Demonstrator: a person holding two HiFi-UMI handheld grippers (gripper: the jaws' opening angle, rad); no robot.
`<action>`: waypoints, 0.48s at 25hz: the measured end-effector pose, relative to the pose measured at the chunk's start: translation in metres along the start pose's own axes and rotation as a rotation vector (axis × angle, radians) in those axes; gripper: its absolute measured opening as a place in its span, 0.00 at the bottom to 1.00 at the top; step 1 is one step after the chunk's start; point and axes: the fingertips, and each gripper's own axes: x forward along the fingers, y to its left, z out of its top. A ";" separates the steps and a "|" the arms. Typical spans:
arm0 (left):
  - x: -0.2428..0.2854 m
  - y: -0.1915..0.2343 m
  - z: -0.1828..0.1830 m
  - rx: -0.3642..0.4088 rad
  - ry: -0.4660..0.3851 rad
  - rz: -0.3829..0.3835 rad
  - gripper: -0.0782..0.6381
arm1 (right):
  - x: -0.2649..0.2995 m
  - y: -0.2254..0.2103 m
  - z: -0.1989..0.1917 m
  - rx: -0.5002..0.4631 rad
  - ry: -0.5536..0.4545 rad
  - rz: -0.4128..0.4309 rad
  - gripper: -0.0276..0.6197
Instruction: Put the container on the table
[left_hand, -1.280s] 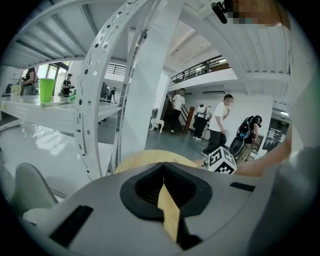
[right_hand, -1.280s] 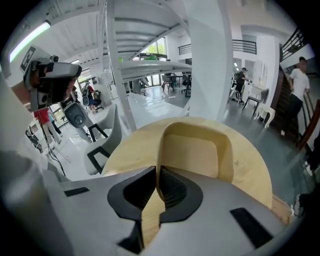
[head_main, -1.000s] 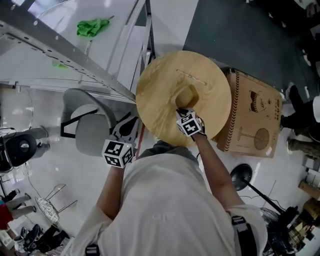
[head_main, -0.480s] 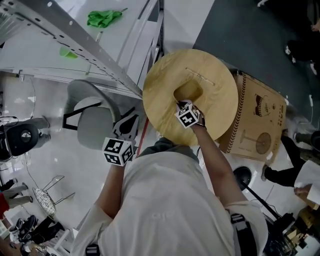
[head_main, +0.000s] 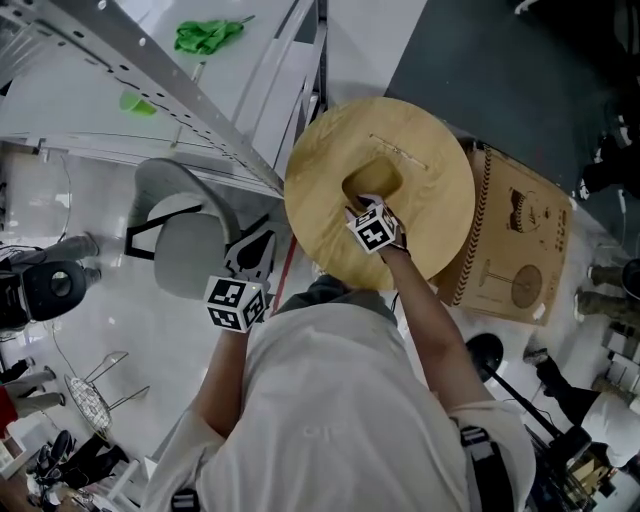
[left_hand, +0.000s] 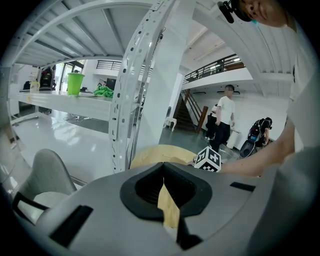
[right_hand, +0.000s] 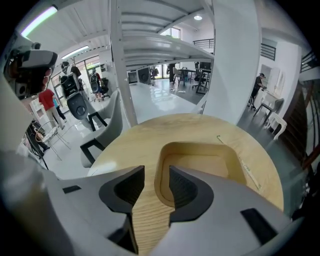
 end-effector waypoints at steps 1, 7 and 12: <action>0.001 -0.002 0.001 0.003 0.000 -0.004 0.13 | -0.004 0.000 0.002 0.013 -0.012 0.000 0.32; 0.009 -0.020 0.010 0.029 -0.013 -0.045 0.13 | -0.042 -0.008 0.016 0.123 -0.156 -0.032 0.23; 0.027 -0.058 0.019 0.066 -0.028 -0.102 0.13 | -0.107 -0.029 0.009 0.192 -0.267 -0.083 0.14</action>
